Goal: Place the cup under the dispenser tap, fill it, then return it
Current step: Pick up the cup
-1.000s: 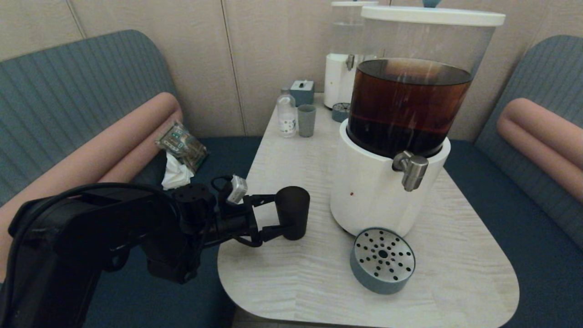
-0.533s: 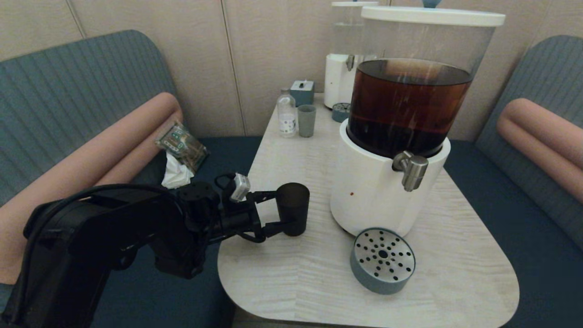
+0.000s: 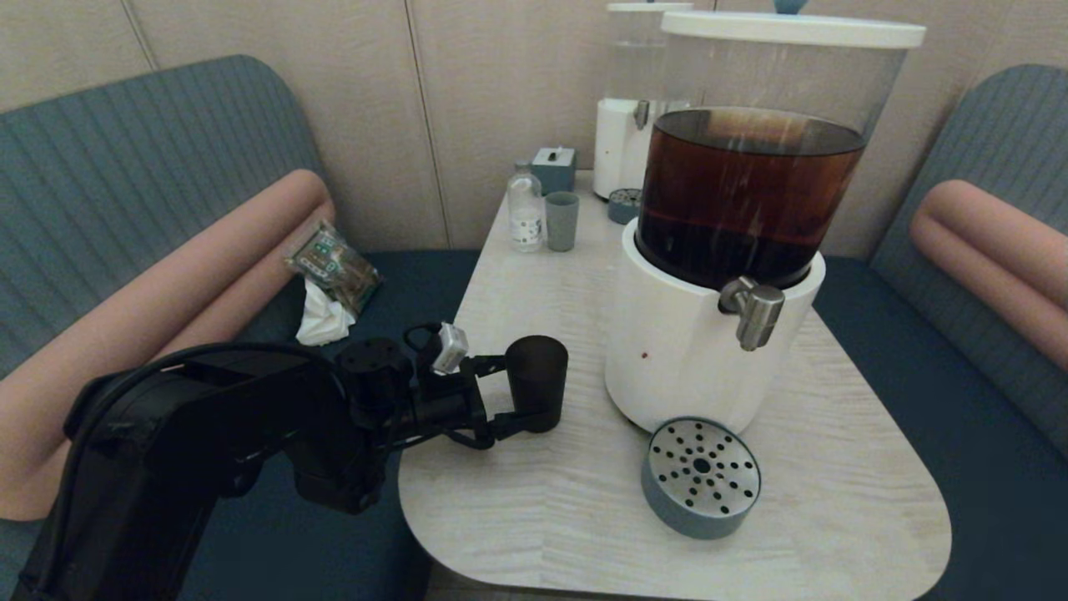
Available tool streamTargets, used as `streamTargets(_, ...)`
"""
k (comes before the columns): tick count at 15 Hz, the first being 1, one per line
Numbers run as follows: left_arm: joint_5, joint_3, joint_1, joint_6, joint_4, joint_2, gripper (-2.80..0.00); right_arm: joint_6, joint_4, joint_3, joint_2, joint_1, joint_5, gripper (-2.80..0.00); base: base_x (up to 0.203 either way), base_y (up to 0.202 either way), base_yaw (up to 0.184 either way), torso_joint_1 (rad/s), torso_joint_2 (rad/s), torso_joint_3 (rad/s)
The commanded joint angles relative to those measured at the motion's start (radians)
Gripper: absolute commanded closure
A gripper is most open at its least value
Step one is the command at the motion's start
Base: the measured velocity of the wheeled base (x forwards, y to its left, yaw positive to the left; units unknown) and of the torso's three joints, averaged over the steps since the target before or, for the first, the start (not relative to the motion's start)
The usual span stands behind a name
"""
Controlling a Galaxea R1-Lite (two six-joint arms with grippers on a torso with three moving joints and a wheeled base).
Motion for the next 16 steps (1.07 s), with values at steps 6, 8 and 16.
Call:
streamTargets(6,-0.004,-0.008,-0.01,-0.001,-0.007,0.001,-2.8,0.001,0.0,0.0,0.001,0.0,0.0,0.0,0.0,0.0,0.0,0.0,0.0,0.0)
streamTargets(8,-0.002,-0.01,-0.011,-0.003,-0.007,0.003,-2.8,0.001,0.0,0.0,0.0,0.0,0.0,0.0,0.0,0.0,0.0,0.0,0.0,0.0)
streamTargets(16,-0.001,-0.042,-0.016,-0.004,0.008,0.02,-2.8,0.001,0.0,0.0,0.001,0.0,0.0,0.0,0.0,0.0,0.0,0.0,0.0,0.0)
